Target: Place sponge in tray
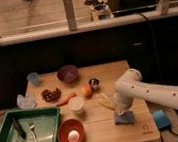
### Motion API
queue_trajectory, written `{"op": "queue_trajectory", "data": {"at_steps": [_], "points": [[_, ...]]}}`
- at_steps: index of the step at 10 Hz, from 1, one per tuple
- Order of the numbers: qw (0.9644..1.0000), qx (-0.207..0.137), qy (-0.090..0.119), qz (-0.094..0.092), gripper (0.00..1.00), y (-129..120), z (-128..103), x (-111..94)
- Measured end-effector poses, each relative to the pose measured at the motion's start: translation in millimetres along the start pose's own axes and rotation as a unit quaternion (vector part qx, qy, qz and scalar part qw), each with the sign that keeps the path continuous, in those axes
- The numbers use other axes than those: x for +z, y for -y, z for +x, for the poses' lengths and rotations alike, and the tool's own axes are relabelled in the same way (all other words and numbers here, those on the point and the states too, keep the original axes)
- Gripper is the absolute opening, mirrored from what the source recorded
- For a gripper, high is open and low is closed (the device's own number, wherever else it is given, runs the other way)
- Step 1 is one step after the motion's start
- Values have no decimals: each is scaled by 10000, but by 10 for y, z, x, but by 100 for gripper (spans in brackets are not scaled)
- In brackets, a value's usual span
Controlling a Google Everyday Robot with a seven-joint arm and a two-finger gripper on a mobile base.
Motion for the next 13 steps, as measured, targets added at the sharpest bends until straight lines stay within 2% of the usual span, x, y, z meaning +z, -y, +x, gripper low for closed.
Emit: {"op": "queue_trajectory", "data": {"at_steps": [1,4,6,7,9,11,13], "points": [[10000,26,19,-7,3,-2,-5,12],[9999,114,33,52,31,-2,-16,112],[9998,184,37,96,50,-79,-65,66],[9997,206,49,109,54,-60,-82,74],[9995,267,61,140,52,-26,-96,99],[9994,306,61,157,42,-36,-114,78],[9991,384,80,185,43,-49,-120,83]]}}
